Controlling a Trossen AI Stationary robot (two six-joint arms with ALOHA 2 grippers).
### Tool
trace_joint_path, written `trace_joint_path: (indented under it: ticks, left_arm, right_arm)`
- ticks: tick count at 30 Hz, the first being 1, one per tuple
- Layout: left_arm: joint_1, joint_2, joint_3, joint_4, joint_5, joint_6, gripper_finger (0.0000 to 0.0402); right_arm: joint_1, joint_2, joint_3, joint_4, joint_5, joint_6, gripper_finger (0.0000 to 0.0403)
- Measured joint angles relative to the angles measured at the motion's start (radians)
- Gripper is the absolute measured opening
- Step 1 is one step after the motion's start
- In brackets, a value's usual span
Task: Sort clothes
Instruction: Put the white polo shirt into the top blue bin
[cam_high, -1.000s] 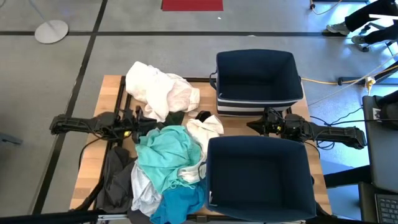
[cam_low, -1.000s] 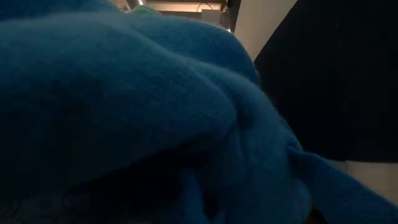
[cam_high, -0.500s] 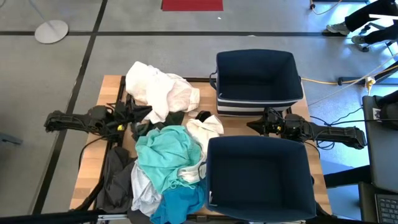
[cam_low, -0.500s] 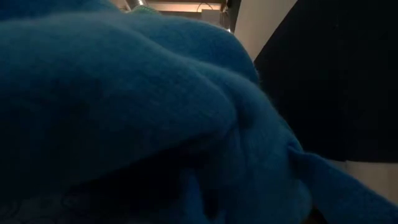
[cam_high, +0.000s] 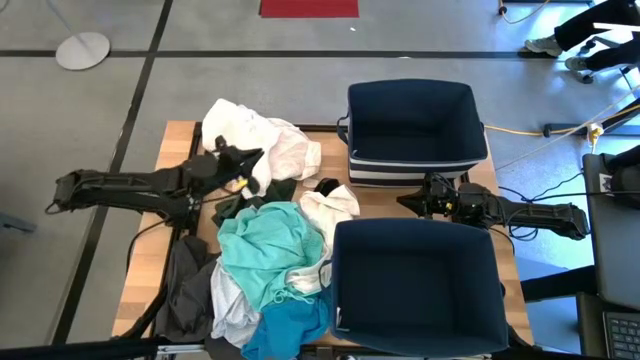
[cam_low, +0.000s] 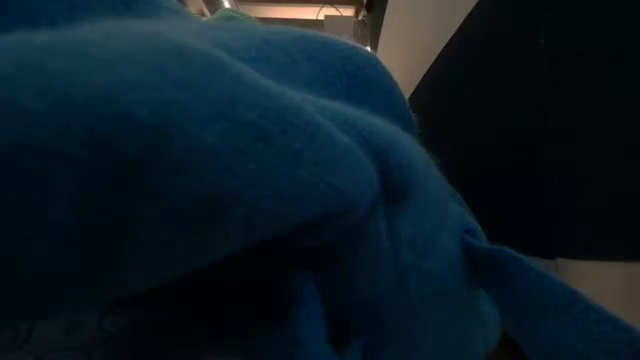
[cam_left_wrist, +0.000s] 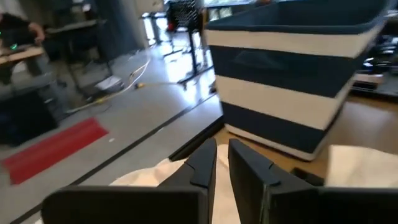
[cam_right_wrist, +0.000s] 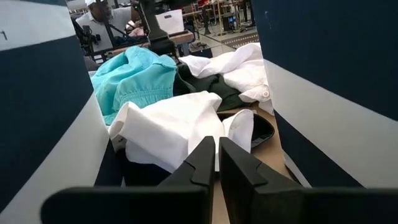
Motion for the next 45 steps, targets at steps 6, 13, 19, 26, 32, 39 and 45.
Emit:
trace_joint_path:
  ticks: [6, 13, 19, 26, 32, 39, 45]
  left_arm:
    - [0.109, 0.15, 0.143, -0.194, 0.068, 0.015, 0.0033]
    - [0.231, 0.276, 0.257, -0.356, 0.105, -0.023, 0.0033]
    - [0.334, 0.317, 0.303, -0.37, 0.218, -0.034, 0.0067]
    - [0.472, 0.373, 0.33, -0.407, 0.367, -0.065, 0.0157]
    - [0.569, 0.49, 0.33, -0.413, 0.45, -0.111, 0.0217]
    - [0.591, 0.603, 0.33, -0.412, 0.509, -0.122, 0.0239]
    - [0.591, 0.668, 0.33, -0.393, 0.461, -0.099, 0.0238]
  right_arm:
    - [0.0, 0.0, 0.016, 0.035, 0.027, -0.041, 0.0026]
    - [0.001, 0.0, 0.138, -0.05, 0.036, -0.064, 0.0026]
    - [0.0, 0.0, 0.238, -0.118, 0.045, -0.053, 0.0026]
    - [0.0, 0.0, 0.269, -0.15, 0.045, -0.013, 0.0026]
    - [0.0, 0.0, 0.269, -0.152, 0.045, -0.014, 0.0026]
    - [0.0, 0.0, 0.269, -0.152, 0.045, -0.015, 0.0026]
    - [0.0, 0.0, 0.268, -0.153, 0.045, -0.033, 0.0026]
